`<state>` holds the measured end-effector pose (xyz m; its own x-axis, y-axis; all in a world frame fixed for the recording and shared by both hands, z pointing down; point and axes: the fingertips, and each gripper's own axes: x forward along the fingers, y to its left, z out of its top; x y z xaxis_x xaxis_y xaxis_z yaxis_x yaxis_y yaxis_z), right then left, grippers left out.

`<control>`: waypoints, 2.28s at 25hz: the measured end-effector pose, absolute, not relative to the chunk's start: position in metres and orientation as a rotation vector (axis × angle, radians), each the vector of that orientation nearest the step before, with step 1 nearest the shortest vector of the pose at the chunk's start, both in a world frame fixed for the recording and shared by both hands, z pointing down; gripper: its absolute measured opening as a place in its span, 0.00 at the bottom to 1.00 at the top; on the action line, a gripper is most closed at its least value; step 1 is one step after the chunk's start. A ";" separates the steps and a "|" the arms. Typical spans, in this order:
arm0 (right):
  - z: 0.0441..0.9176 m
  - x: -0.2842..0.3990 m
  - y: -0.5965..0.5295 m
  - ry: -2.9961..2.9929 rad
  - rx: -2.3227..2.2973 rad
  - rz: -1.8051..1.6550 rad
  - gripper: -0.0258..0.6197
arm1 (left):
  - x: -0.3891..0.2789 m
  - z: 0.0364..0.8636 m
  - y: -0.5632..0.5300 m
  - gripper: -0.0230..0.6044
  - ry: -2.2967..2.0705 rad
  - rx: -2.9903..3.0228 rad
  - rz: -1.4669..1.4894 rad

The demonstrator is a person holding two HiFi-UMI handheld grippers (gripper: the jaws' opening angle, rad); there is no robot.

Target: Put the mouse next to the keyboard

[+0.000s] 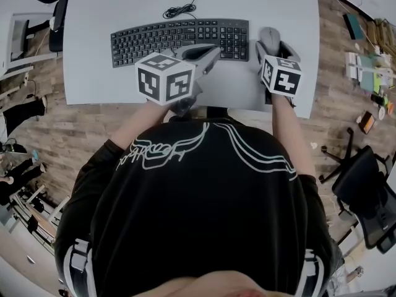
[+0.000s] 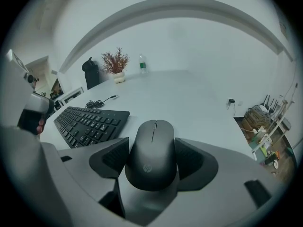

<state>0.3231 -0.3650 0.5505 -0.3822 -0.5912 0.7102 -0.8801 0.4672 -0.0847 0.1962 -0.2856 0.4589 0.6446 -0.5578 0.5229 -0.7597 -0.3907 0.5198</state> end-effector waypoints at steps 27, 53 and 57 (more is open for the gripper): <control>0.430 0.314 -0.302 -2.516 1.093 0.472 0.45 | 0.181 0.431 -0.241 0.05 -1.086 2.118 0.251; 0.290 0.205 0.013 -2.921 0.695 0.279 0.08 | 0.153 0.304 0.016 0.05 -1.059 2.495 0.130; 0.290 0.200 0.039 -2.918 0.656 0.302 0.06 | 0.150 0.297 0.039 0.05 -1.061 2.525 0.122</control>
